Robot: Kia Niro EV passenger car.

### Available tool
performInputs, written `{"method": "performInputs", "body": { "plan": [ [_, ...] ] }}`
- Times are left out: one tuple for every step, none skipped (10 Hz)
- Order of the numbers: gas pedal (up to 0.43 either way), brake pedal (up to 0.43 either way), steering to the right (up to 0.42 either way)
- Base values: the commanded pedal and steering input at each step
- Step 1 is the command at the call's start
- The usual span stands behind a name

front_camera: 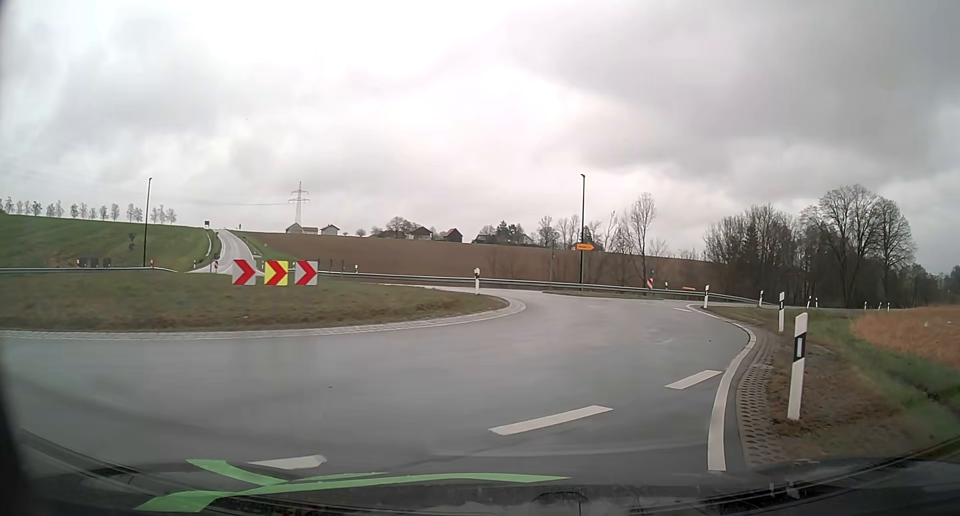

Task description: Follow the waypoints while adhering to traffic rules and regulations

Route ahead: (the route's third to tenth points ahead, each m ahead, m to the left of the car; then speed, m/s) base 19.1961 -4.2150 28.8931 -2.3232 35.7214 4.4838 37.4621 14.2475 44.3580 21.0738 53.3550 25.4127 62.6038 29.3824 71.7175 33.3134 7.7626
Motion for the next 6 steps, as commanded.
{"method": "performInputs", "body": {
  "plan": [
    [0.0, 0.0, 0.121],
    [0.0, 0.0, 0.121],
    [0.0, 0.0, 0.121],
    [0.0, 0.0, 0.121],
    [0.02, 0.0, 0.121],
    [0.028, 0.0, 0.12]
  ]
}}
